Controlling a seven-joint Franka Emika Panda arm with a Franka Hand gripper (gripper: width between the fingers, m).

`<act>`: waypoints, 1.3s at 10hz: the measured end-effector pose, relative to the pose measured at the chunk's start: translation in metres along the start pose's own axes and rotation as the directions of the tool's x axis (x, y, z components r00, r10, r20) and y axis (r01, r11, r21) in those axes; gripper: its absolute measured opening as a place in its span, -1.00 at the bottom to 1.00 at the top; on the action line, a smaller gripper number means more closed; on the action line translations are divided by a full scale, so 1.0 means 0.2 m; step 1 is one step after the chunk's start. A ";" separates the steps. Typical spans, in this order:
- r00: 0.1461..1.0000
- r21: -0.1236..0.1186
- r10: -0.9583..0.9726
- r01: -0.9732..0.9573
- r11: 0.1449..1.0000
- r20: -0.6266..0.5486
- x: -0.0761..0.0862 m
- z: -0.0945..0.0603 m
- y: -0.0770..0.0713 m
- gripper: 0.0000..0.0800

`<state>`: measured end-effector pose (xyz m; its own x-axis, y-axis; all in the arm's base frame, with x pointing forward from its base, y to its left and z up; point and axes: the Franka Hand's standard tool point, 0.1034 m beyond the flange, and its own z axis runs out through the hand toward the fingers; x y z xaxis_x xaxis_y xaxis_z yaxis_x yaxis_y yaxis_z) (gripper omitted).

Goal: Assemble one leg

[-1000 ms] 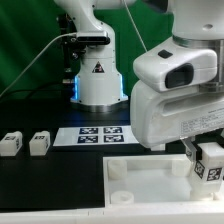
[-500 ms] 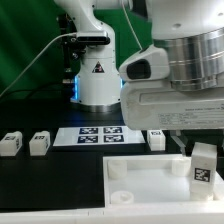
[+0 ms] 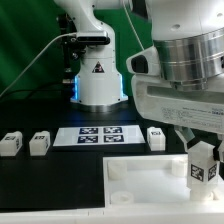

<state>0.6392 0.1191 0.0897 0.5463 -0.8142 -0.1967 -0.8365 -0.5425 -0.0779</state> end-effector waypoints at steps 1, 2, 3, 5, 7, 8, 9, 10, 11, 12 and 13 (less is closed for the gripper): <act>0.987 0.027 0.163 -0.162 0.986 -0.013 0.00 0.00 0.00 -0.24; 0.968 0.052 0.249 -0.247 0.968 -0.023 0.00 0.00 0.00 -0.24; 0.923 0.089 0.385 -0.382 0.920 -0.016 -0.01 0.00 0.00 -0.24; 0.868 0.131 0.497 -0.493 0.860 -0.002 -0.02 0.00 0.01 -0.24; 0.897 0.131 0.443 -0.438 0.889 -0.007 -0.02 0.00 0.01 -0.24; 0.908 0.128 0.418 -0.414 0.901 -0.008 -0.03 0.01 0.01 0.00; 0.955 0.105 0.297 -0.294 0.950 -0.021 -0.04 0.03 0.03 0.34; 0.997 0.074 0.058 -0.055 0.996 -0.045 -0.04 0.04 0.03 0.58; 0.995 0.054 -0.079 0.082 0.995 -0.060 -0.05 0.04 0.03 0.58; 0.980 0.046 -0.188 0.191 0.980 -0.067 -0.04 0.04 0.03 0.61; 0.942 0.036 -0.329 0.332 0.943 -0.073 -0.04 0.04 0.03 0.62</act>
Offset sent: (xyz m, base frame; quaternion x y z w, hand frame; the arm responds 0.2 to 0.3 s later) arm -0.0035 -0.0027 -0.0098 0.1368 0.0369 0.2895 0.9466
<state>0.6292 0.1234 0.0835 0.7926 -0.6033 -0.0883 -0.6086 -0.7741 -0.1743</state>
